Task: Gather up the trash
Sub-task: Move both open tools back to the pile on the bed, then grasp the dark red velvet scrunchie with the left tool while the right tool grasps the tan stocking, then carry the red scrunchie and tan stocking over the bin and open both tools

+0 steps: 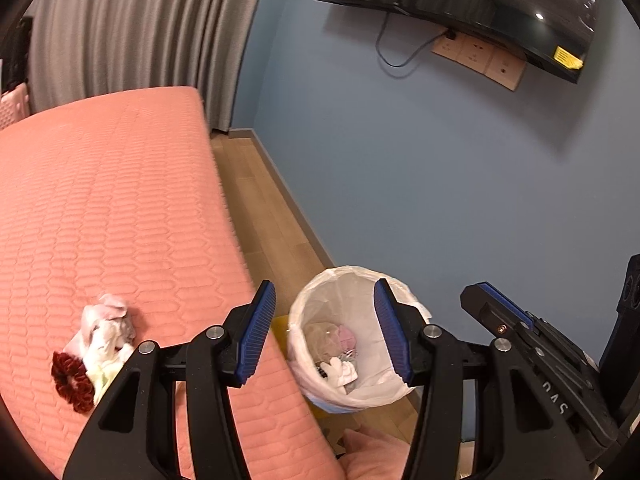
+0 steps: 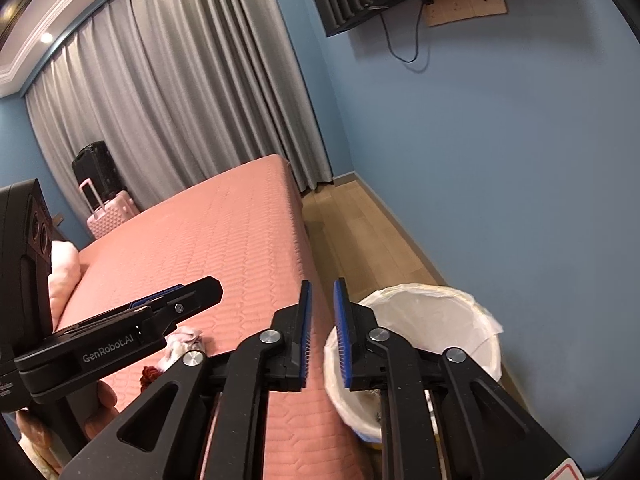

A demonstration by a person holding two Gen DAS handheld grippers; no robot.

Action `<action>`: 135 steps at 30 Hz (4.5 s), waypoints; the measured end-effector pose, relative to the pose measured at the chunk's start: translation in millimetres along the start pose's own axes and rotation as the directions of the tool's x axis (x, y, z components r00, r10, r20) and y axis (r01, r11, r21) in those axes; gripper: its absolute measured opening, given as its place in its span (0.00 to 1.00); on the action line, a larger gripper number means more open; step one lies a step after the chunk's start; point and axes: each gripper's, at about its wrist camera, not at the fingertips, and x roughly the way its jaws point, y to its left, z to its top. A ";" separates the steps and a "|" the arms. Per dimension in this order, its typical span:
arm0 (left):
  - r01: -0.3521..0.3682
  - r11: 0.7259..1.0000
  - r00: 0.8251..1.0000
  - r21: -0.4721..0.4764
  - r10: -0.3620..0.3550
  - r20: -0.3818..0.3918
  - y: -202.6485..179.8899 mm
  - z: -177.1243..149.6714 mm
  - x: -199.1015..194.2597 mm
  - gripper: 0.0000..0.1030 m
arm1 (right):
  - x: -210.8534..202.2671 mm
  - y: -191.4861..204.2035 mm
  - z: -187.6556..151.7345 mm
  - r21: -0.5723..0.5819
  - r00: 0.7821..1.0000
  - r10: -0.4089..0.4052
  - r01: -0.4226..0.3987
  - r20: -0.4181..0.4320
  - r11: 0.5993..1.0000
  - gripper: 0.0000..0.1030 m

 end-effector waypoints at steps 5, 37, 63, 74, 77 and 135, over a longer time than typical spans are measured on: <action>-0.062 0.996 0.998 -0.069 0.062 0.006 38.4 -8.9 -14.1 0.48 | 7.3 31.5 -20.1 -0.030 0.998 0.041 -0.042 -0.043 0.999 0.22; -0.456 0.830 0.887 -0.320 0.398 -0.233 262.1 -126.3 -10.9 0.64 | 152.0 174.8 -159.7 -0.136 0.893 0.107 -0.183 -0.437 0.974 0.39; -0.359 0.862 0.923 -0.359 0.272 -0.271 289.6 -124.8 21.7 0.20 | 195.4 185.2 -190.5 -0.206 0.866 -0.007 -0.111 -0.499 0.972 0.11; -0.322 0.871 0.944 -0.372 0.266 -0.195 270.0 -110.9 -16.5 0.15 | 160.5 179.1 -160.9 -0.159 0.895 0.083 -0.167 -0.438 0.973 0.04; -0.319 0.879 0.947 -0.355 0.277 -0.163 261.3 -100.6 -27.3 0.15 | 145.8 178.0 -145.6 -0.153 0.909 0.109 -0.184 -0.402 0.971 0.04; -0.065 0.962 0.998 0.266 0.056 0.039 -62.8 8.9 -21.4 0.16 | -41.4 -38.8 20.9 0.026 0.992 -0.011 0.008 0.122 1.000 0.04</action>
